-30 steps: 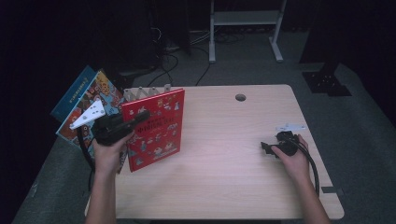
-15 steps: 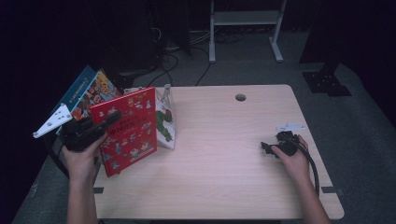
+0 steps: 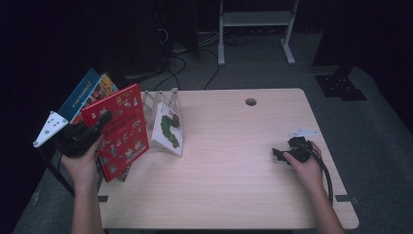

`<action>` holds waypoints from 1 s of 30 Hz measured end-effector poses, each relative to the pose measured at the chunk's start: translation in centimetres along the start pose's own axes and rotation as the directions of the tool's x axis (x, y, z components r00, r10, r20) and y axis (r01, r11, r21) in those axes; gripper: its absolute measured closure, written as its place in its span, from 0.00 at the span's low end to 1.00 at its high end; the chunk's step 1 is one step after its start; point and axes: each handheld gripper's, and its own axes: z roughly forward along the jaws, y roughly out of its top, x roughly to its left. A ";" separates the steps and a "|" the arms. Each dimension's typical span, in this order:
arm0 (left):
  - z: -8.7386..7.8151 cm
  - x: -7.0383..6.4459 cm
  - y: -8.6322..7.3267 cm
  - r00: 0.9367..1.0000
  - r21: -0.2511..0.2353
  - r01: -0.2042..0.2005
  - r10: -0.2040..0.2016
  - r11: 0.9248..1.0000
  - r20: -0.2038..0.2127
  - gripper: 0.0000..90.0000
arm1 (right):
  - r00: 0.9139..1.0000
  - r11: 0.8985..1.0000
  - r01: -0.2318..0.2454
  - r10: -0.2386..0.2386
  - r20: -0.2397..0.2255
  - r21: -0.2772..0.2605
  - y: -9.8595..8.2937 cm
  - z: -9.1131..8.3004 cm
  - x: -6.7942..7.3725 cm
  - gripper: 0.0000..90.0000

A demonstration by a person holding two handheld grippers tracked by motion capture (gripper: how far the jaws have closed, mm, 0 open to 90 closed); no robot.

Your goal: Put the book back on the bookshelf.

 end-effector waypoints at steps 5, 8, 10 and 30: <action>1.4 0.0 -0.6 0.999 -0.009 -0.003 0.003 1.000 -0.035 0.88 | 1.000 1.000 -0.003 0.003 0.000 -0.001 0.0 0.0 0.0 0.12; 2.5 0.0 -0.9 0.999 -0.005 -0.006 0.006 1.000 -0.052 0.88 | 1.000 1.000 -0.003 0.003 0.000 -0.001 0.0 0.0 0.0 0.12; 3.2 0.1 -1.1 0.998 -0.006 -0.008 0.008 1.000 -0.061 0.88 | 1.000 1.000 -0.003 0.003 0.000 0.000 0.0 0.0 0.0 0.12; 9.2 2.5 -3.6 0.991 -0.021 0.001 -0.004 1.000 -0.130 0.88 | 1.000 1.000 -0.005 0.005 0.002 0.000 0.0 0.0 0.0 0.12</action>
